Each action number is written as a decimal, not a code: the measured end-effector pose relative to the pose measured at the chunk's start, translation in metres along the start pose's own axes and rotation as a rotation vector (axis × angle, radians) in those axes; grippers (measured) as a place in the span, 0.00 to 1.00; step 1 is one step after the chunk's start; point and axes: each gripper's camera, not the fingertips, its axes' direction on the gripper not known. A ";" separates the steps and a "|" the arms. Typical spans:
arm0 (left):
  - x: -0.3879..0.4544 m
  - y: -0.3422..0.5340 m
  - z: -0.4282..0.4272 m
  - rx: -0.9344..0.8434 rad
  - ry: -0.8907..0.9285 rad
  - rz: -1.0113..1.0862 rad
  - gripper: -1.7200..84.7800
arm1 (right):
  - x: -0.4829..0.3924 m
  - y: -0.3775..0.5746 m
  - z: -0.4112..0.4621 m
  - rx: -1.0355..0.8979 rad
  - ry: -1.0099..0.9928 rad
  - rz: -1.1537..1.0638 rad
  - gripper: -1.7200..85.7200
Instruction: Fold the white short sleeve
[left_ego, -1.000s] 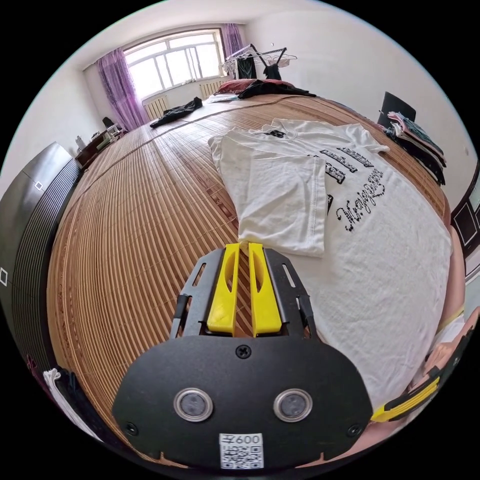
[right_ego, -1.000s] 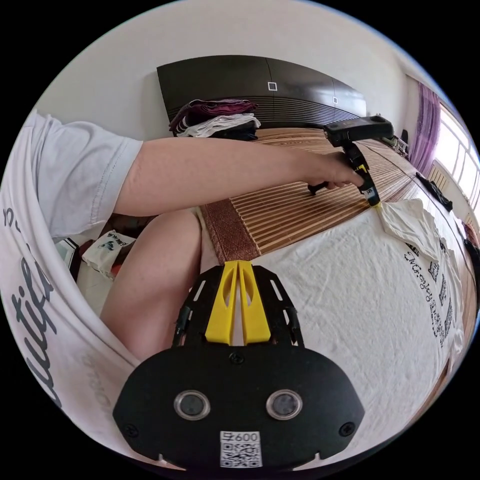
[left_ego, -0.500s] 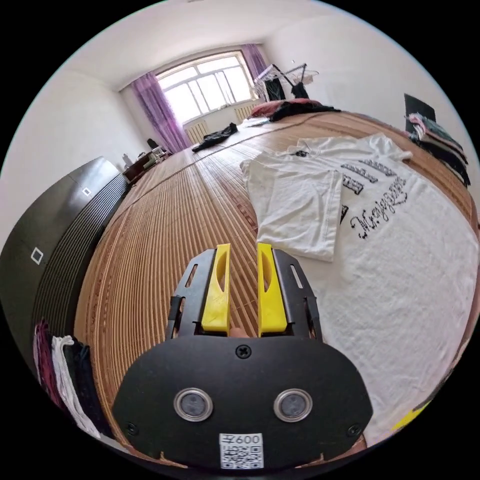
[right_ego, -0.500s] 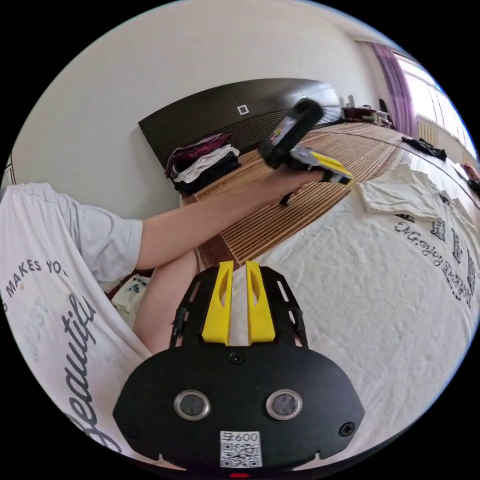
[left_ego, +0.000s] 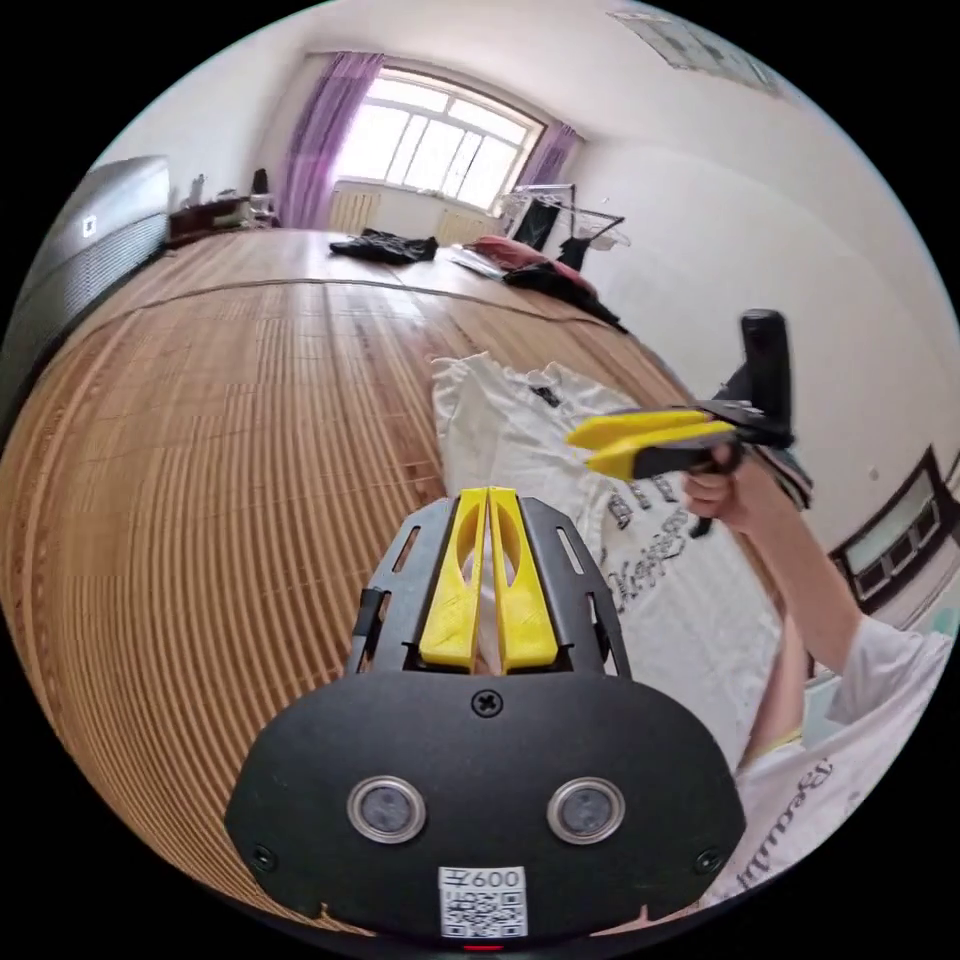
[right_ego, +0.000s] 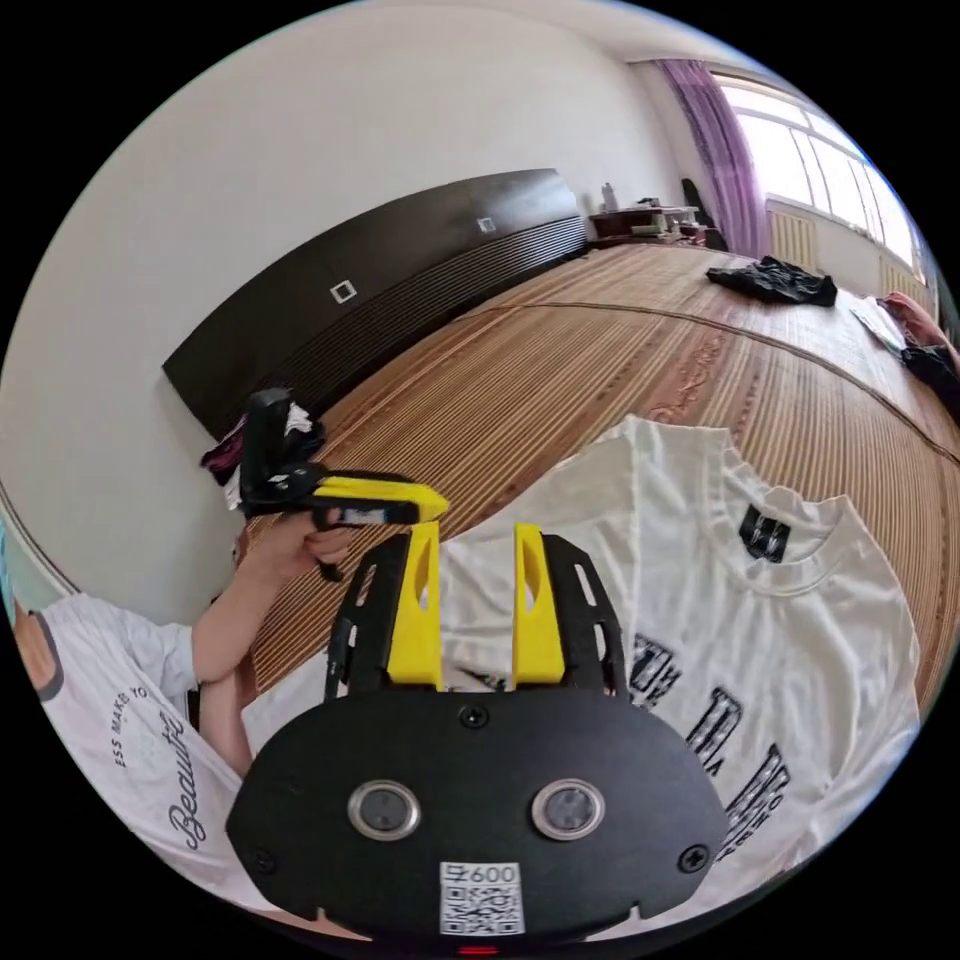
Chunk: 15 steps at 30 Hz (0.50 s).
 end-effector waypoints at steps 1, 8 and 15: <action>-0.001 -0.004 0.005 -0.053 0.023 0.046 0.03 | 0.015 -0.017 0.006 0.011 0.023 0.016 0.12; 0.019 0.001 -0.019 -0.102 -0.036 0.168 0.03 | 0.079 -0.080 0.050 -0.039 0.100 0.068 0.10; 0.023 -0.016 -0.005 -0.156 -0.080 0.162 0.03 | 0.111 -0.073 0.063 -0.001 0.012 0.182 0.11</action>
